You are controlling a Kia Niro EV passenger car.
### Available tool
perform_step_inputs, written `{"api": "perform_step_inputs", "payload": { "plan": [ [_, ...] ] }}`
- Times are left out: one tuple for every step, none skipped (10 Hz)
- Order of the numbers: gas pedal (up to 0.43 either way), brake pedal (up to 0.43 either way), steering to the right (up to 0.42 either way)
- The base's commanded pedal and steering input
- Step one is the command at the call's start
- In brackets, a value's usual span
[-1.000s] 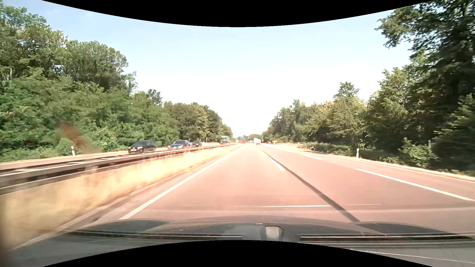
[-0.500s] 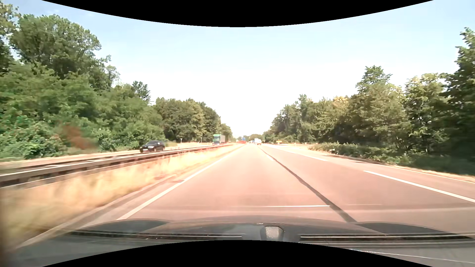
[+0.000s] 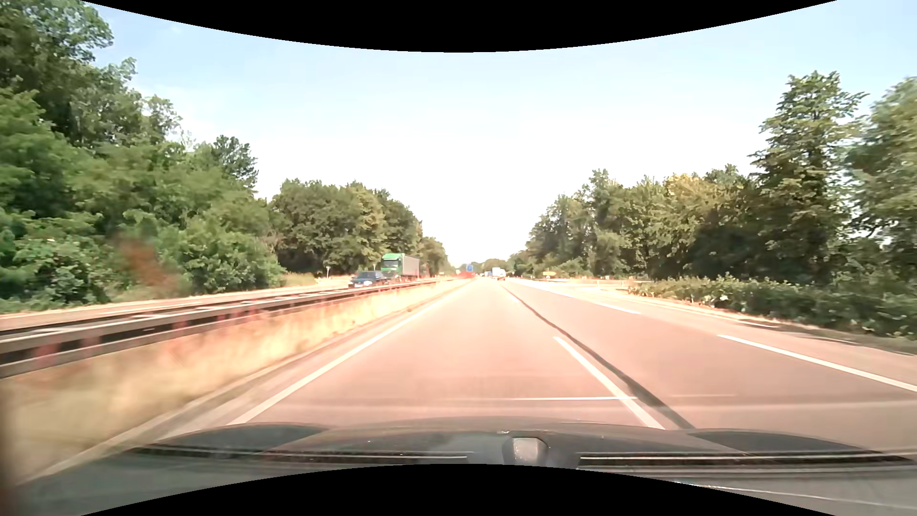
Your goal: Follow the waypoints while adhering to traffic rules and regulations
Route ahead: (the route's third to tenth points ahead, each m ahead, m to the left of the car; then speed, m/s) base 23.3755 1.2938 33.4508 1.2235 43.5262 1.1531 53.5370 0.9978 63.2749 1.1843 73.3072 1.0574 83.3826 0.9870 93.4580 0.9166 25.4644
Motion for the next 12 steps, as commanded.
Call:
{"api": "perform_step_inputs", "payload": {
  "plan": [
    [0.189,0.000,0.000],
    [0.189,0.000,0.000],
    [0.189,0.000,0.000],
    [0.189,0.000,0.001],
    [0.189,0.000,0.001],
    [0.189,0.000,0.001],
    [0.189,0.000,0.001],
    [0.189,0.000,0.001],
    [0.189,0.000,0.001],
    [0.189,0.000,0.001],
    [0.189,0.000,0.001],
    [0.189,0.000,0.003]
  ]
}}
